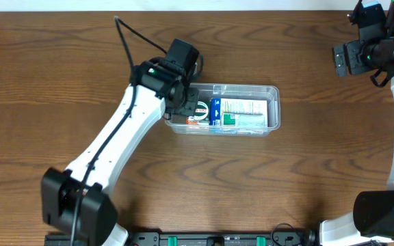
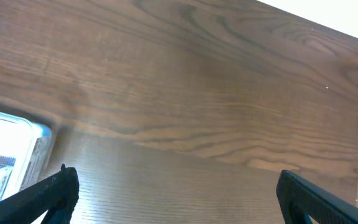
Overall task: Pack container
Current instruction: 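Lift the bottle and carry it over the container's left end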
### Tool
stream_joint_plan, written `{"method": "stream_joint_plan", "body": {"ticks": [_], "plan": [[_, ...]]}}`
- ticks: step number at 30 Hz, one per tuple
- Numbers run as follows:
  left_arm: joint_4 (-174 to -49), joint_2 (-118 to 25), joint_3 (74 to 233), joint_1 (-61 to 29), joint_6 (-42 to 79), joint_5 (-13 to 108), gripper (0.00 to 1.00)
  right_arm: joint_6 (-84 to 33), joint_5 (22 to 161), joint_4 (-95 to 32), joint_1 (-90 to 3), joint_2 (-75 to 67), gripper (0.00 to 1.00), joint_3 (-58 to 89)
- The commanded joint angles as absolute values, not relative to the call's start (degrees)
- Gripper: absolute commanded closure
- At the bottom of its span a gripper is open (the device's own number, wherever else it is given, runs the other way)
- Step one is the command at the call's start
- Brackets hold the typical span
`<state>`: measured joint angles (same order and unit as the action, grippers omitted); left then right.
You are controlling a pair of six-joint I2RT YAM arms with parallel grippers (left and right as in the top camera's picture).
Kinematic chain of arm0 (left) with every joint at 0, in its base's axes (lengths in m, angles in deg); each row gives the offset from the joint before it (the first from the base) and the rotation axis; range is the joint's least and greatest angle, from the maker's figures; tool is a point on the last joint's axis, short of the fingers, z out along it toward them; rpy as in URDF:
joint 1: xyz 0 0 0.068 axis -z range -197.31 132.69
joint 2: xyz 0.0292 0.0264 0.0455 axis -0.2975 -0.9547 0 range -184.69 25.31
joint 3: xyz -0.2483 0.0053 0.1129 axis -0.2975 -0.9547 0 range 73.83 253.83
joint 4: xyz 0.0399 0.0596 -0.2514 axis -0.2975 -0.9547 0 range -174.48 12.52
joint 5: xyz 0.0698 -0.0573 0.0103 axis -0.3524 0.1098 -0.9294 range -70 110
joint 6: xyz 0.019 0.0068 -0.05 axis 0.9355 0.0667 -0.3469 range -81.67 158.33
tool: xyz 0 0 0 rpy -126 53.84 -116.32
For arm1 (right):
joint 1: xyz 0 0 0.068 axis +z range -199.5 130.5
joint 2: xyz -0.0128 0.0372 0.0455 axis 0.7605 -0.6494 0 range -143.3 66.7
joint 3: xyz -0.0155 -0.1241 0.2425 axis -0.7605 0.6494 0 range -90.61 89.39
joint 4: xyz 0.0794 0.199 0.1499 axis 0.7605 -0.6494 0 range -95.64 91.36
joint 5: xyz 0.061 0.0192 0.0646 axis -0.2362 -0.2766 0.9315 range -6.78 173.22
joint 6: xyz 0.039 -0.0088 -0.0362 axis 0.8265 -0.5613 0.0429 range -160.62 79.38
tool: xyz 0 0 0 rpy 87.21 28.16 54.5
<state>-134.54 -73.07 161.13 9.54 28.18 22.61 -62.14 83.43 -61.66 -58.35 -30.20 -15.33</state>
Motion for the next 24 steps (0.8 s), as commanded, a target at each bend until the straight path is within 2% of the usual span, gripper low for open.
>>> {"method": "stream_joint_plan", "body": {"ticks": [1, 24], "plan": [[-133.8, -74.1, 162.6, 9.6, 25.4, 18.5, 0.76, -61.6, 83.5, -61.7, -58.5, -30.1, 0.01, -15.3], [-133.9, -77.4, 162.1, 9.5, 18.2, 14.4, 0.76, -61.6, 83.5, -61.7, -58.5, -30.1, 0.01, -15.3]]}}
